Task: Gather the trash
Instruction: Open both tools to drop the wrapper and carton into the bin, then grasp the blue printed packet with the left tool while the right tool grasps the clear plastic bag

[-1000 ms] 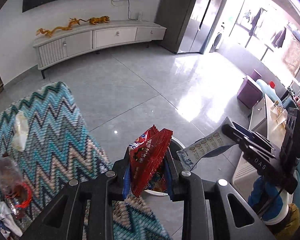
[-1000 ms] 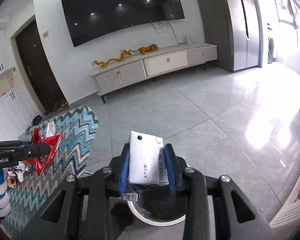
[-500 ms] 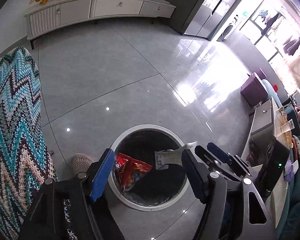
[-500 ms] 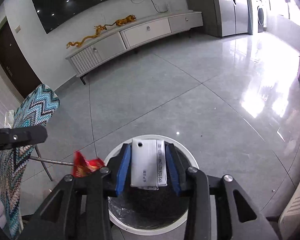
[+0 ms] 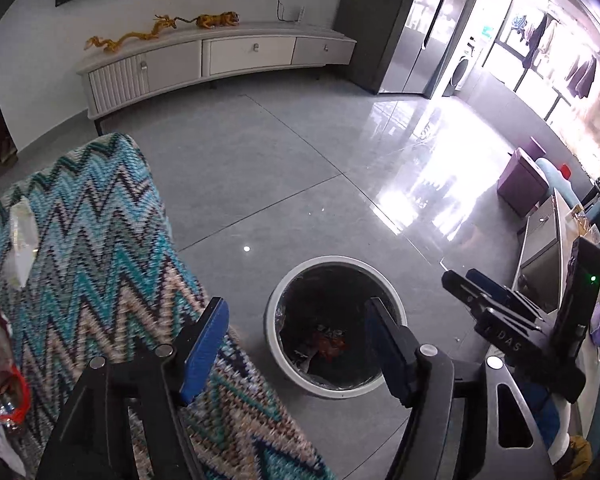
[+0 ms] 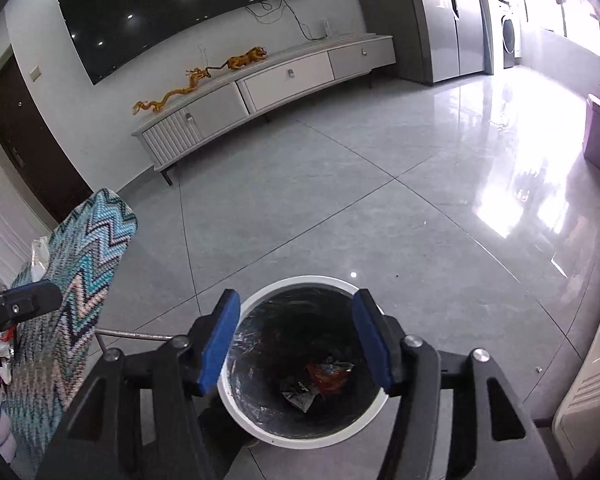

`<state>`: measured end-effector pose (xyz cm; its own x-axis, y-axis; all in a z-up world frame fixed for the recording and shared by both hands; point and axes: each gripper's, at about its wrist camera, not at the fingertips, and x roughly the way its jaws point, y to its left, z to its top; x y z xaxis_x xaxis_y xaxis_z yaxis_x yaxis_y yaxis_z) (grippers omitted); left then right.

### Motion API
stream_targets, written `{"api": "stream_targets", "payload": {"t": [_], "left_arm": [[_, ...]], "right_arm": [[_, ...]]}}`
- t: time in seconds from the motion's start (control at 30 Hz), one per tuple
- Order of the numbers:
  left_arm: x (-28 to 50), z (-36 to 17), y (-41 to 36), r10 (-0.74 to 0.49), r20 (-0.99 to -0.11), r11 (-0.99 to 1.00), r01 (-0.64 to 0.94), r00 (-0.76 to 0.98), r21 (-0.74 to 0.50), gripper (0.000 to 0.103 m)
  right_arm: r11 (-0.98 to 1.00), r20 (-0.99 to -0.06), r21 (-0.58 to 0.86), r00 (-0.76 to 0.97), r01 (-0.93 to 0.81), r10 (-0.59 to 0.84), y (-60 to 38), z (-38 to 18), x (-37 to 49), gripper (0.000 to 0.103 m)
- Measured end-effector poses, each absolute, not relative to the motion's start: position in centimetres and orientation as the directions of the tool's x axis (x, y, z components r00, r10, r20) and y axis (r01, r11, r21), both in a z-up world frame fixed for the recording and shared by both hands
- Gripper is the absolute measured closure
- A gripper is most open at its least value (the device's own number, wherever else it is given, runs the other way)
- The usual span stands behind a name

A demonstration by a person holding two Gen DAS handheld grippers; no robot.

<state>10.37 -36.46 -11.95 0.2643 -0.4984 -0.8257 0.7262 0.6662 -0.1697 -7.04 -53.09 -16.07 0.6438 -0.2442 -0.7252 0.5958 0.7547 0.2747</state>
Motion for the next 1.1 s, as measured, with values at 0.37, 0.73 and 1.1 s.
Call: {"api": "stream_targets", "payload": {"t": [0.37, 0.73, 1.1], "left_arm": [[9.1, -5.4, -21.9, -0.533, -0.734, 0.736, 0.658, 0.420, -0.158, 0.035], [11.1, -3.4, -7.5, -0.441, -0.691, 0.863, 0.481, 0.573, -0.152, 0.031], [15.0, -5.9, -1.7, -0.330, -0.740, 0.928, 0.344, 0.586, -0.141, 0.026]], "right_arm": [[0.851, -0.582, 0.295, 0.788, 0.434, -0.201, -42.6, -4.0, -7.6, 0.046], [0.933, -0.515, 0.269, 0.854, 0.239, -0.070, -33.2, 1.6, -3.7, 0.046], [0.952, -0.573, 0.286, 0.816, 0.112, 0.076, -29.2, -1.6, 2.8, 0.046]]}}
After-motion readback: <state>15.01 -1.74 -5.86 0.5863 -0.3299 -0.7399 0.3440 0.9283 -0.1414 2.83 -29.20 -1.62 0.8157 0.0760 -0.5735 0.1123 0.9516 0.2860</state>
